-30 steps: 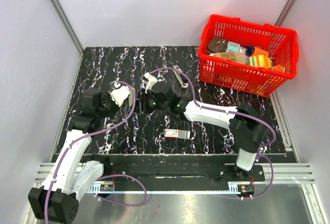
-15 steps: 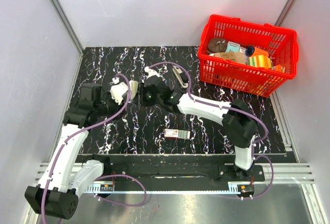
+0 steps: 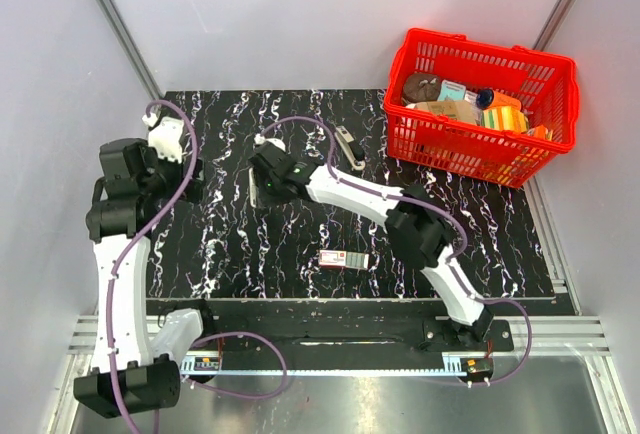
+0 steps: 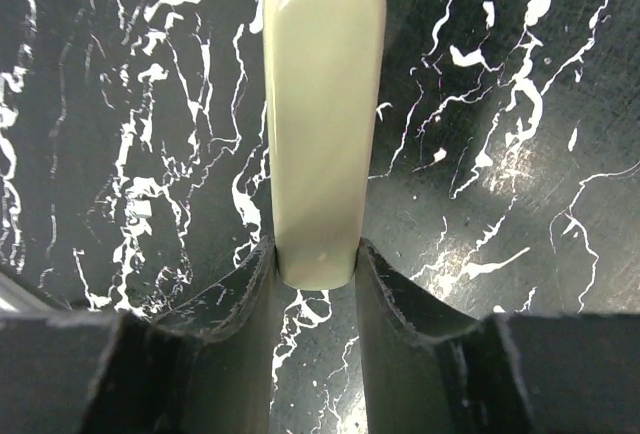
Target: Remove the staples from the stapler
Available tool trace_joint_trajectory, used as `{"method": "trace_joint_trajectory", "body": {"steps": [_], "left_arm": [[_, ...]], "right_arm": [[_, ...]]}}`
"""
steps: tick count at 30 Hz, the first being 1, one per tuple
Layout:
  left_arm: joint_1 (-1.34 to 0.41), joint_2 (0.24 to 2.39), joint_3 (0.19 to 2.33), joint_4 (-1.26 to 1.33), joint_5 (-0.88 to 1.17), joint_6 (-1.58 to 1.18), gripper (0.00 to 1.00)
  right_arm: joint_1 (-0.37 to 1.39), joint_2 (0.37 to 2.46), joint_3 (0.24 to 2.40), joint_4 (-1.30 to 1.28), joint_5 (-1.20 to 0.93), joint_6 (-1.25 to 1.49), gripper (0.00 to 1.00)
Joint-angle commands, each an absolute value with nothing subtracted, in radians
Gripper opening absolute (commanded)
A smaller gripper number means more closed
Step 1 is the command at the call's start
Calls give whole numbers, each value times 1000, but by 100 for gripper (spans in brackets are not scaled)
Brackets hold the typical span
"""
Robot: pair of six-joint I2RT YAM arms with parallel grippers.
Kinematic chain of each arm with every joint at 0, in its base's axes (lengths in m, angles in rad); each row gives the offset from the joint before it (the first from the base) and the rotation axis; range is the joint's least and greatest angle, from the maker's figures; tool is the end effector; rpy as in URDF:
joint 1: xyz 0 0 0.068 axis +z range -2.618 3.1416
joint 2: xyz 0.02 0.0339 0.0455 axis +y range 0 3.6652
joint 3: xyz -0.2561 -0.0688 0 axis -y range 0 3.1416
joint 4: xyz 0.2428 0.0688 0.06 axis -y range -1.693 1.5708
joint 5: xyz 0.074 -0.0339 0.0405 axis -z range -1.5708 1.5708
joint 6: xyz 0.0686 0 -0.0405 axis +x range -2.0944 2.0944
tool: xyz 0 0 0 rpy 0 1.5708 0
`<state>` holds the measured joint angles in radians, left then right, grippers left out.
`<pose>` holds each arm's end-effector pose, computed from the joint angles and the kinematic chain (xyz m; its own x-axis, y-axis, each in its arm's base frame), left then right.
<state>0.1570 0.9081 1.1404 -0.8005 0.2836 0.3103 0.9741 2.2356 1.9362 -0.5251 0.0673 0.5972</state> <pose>0.2033 0.0127 0.3544 -0.4808 0.2207 -0.8486 0.2412 0.9638 0.1140 0.2985 0.4312 0.1962 -0.7908 -0.1657 -0.5892 -0.4293 0.8364 0.3410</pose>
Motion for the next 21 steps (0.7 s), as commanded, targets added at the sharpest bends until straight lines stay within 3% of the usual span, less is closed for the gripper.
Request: {"method": "trace_joint_trajectory", "body": {"steps": [1, 8, 13, 21], "left_arm": [[183, 943, 1161, -770, 249, 256, 99], [186, 923, 1114, -718, 222, 224, 99], [184, 922, 1103, -712, 212, 239, 99], [184, 919, 1075, -709, 227, 242, 99]], "right_arm": [[1014, 2295, 2120, -742, 135, 554, 0], [1054, 2518, 2460, -1017, 146, 523, 0], [1068, 2629, 2614, -1072, 108, 549, 0], [1071, 2623, 2611, -1006, 42, 571, 59]]}}
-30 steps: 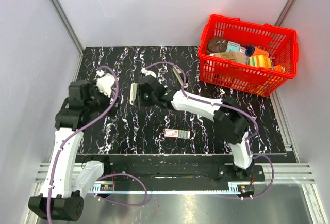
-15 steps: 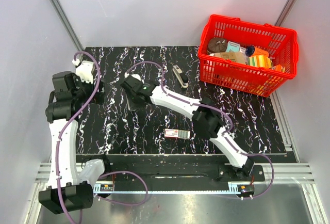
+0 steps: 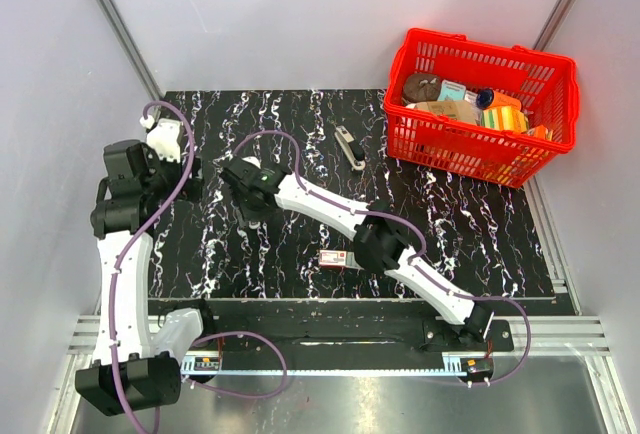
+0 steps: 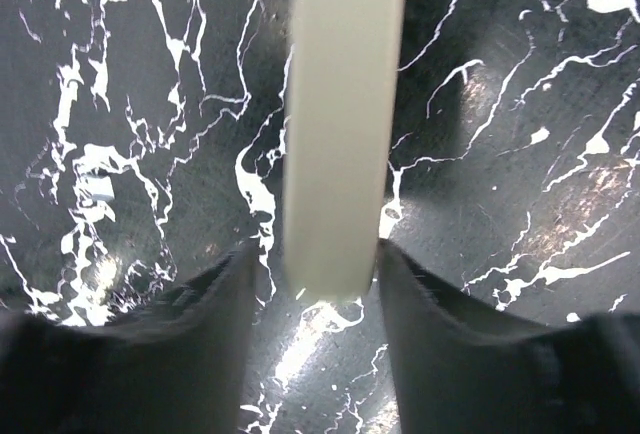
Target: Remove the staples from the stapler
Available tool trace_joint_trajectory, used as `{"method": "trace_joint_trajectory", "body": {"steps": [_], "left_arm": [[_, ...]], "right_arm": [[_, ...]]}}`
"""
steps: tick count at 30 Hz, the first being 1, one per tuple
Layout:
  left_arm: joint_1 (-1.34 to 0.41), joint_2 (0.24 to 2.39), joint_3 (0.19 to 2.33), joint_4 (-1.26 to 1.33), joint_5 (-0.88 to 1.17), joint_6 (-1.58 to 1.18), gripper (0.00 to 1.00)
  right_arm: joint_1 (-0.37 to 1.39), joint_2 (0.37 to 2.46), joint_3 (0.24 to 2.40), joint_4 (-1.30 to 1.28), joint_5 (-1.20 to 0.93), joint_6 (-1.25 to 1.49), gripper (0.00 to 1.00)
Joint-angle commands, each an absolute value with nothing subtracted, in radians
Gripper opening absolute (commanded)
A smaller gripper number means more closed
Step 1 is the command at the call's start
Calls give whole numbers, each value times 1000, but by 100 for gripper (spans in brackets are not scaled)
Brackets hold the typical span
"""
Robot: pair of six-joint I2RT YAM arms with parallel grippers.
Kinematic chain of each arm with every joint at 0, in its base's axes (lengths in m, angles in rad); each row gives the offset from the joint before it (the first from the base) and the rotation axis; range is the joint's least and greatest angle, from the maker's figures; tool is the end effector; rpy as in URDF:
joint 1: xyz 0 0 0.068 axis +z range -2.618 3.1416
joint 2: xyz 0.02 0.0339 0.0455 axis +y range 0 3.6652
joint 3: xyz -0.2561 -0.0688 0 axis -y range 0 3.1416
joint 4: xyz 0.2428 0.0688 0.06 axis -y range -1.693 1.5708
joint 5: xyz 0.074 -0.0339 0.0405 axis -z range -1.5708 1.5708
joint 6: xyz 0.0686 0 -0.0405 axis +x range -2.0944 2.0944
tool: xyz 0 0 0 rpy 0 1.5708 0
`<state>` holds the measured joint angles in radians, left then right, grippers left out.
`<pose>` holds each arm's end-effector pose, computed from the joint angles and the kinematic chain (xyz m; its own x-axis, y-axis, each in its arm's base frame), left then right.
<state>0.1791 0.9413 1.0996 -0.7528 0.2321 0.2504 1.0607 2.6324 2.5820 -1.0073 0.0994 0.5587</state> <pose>0.2155 0.0230 0.3392 -0.5304 0.1490 -0.8345 0.1503 0.9854 0.0805 0.2789 0.4845 0.1621 -0.8084 -0.3646 -0.4621 -0.4907 0.8511 0.1869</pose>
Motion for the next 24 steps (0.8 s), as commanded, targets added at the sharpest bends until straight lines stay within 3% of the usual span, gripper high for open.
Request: {"method": "trace_joint_trajectory", "body": {"steps": [1, 5, 7, 14, 24], "left_arm": [[184, 917, 1066, -701, 222, 248, 99], [184, 926, 1031, -683, 195, 271, 99], [184, 936, 1029, -680, 189, 278, 99], [184, 968, 1046, -672, 216, 272, 99], [153, 1037, 1054, -670, 241, 270, 99]], "right_arm": [[1071, 2612, 2608, -997, 35, 571, 64], [1071, 2570, 2600, -980, 21, 565, 83], [1068, 2534, 2588, -982, 34, 548, 88], [950, 2337, 2426, -956, 149, 419, 88], [657, 2172, 2082, -692, 236, 203, 94]]}}
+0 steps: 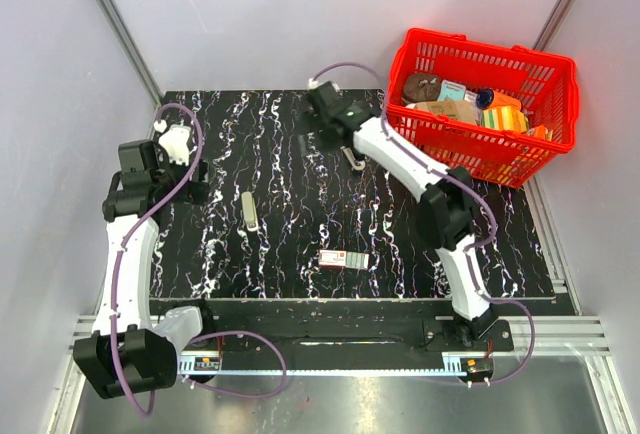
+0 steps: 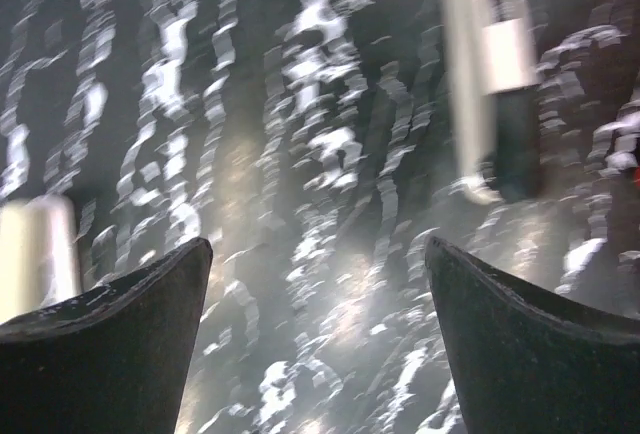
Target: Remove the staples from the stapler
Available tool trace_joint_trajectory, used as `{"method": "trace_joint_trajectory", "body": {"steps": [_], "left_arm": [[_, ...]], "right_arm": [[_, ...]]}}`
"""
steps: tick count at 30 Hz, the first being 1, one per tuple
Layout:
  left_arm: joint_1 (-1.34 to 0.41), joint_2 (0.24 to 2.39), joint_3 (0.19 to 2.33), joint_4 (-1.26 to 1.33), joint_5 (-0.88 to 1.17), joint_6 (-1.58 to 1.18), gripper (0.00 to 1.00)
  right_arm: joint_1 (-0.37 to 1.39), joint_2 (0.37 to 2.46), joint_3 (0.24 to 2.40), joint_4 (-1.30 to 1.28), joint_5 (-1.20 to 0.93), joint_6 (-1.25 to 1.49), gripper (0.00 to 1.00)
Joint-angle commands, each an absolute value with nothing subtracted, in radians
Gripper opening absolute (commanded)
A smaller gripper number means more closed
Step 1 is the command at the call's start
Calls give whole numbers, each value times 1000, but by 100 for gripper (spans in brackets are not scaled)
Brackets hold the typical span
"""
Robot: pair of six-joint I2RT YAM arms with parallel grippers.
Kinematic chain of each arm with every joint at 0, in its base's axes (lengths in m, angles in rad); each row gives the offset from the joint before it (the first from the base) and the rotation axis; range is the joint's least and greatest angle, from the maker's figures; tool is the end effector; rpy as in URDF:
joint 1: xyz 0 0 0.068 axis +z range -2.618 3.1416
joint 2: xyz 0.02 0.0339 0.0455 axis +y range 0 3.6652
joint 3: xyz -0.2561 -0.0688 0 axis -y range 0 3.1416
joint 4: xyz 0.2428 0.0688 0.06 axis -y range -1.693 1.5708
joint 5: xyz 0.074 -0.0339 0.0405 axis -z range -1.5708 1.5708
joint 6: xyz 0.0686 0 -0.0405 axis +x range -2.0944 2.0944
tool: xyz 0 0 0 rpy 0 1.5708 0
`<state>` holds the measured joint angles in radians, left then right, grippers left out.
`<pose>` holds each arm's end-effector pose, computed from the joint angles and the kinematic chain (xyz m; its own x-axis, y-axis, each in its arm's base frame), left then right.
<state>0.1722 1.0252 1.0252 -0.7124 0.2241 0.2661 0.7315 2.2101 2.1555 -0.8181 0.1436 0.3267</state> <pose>0.2356 0.0255 0.3003 -0.6217 0.1521 -0.7684 0.1680 0.9840 0.0589 0.3859 0.3332 0.2570 -0.7301 -0.2286 -0.6439 -0.3784 0.9200 0.1024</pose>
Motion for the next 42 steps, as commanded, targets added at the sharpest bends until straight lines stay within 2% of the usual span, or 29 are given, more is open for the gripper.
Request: {"method": "trace_joint_trajectory", "body": {"steps": [1, 7, 15, 25, 31, 34, 38, 42], "left_arm": [[143, 1042, 1058, -676, 244, 275, 99], [55, 1049, 1071, -693, 202, 294, 99], [21, 1066, 1057, -678, 187, 308, 99], [6, 1069, 1062, -660, 135, 275, 99], [6, 1062, 1078, -658, 106, 264, 99], [-38, 1066, 1072, -647, 51, 253, 99], [-119, 1117, 1097, -646, -34, 252, 99], [-173, 1164, 1124, -655, -15, 224, 99]], "right_arm": [[626, 2183, 2088, -687, 227, 192, 94], [512, 2282, 2122, -654, 184, 179, 93], [494, 2309, 2071, -555, 158, 152, 90], [492, 2367, 2052, -522, 190, 218, 73], [499, 2347, 1984, -483, 169, 284, 56], [521, 2294, 1890, -413, 154, 353, 41], [615, 2252, 1838, -410, 257, 391, 22], [705, 2171, 1749, -388, 313, 452, 14]]}}
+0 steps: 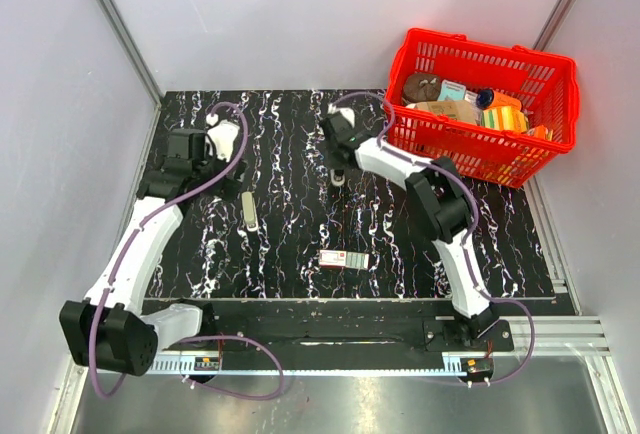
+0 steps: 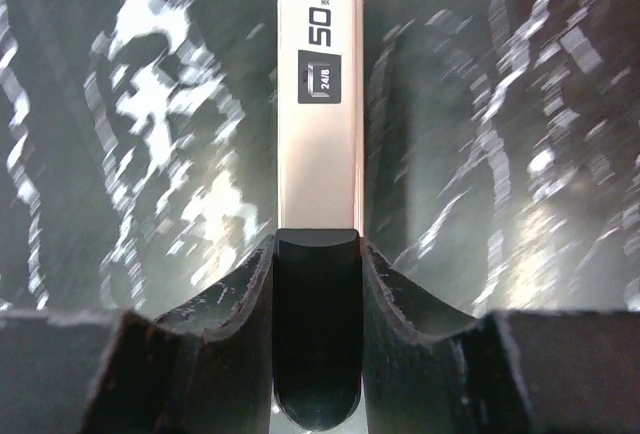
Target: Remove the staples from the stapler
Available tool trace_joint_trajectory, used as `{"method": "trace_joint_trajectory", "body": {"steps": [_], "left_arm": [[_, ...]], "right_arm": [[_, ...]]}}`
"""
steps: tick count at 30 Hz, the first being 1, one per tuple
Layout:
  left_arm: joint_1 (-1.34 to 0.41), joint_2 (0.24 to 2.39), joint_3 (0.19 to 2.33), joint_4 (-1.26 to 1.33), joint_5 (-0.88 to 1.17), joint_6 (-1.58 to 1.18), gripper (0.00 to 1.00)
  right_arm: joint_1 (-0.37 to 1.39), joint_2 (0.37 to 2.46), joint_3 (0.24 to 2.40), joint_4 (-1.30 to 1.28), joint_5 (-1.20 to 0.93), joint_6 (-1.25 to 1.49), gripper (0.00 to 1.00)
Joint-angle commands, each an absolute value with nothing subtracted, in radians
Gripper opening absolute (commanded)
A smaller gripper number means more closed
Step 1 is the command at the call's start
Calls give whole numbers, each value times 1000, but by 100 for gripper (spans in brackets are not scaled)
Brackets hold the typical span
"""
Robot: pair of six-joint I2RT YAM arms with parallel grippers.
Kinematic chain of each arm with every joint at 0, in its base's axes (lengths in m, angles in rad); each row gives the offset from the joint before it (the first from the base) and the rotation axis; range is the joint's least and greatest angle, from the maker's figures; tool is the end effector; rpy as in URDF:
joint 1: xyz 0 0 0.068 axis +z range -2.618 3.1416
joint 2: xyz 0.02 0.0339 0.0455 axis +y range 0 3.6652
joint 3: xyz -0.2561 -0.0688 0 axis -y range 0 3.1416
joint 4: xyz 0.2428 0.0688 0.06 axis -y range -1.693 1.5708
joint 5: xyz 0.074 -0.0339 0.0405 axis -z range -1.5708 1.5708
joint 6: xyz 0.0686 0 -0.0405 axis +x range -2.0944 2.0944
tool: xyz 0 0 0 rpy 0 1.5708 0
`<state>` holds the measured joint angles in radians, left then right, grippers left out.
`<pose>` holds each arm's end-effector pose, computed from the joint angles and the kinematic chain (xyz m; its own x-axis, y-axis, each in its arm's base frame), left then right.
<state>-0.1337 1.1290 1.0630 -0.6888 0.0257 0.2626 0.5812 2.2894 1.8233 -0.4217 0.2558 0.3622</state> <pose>0.2580 -0.0365 0.2912 -0.6163 0.3447 -0.7080 0.3229 0.9307 0.1721 0.4450 0.2716 0.1419 -0.7472 -0.0807 -0.6597 -0.1422 0.9890 0.0401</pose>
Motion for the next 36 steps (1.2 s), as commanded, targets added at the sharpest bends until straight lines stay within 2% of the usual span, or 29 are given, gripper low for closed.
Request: {"method": "trace_joint_trajectory", "body": {"steps": [1, 7, 10, 19, 28, 36], "left_arm": [[-184, 1178, 1126, -658, -5, 218, 99], [-235, 1230, 1120, -644, 92, 199, 99], [-244, 1230, 1085, -591, 179, 170, 92], [-276, 1299, 1038, -394, 417, 6, 98], [-322, 1377, 979, -223, 445, -35, 99], [-351, 1442, 979, -204, 534, 21, 99]], "right_arm": [[719, 2145, 1723, -377, 324, 477, 13], [758, 2031, 1649, -370, 336, 564, 4], [761, 1985, 1631, -368, 316, 615, 0], [762, 1827, 1508, -253, 244, 842, 0], [762, 1717, 1393, -147, 178, 968, 0], [770, 1704, 1335, -85, 130, 1011, 0]]}}
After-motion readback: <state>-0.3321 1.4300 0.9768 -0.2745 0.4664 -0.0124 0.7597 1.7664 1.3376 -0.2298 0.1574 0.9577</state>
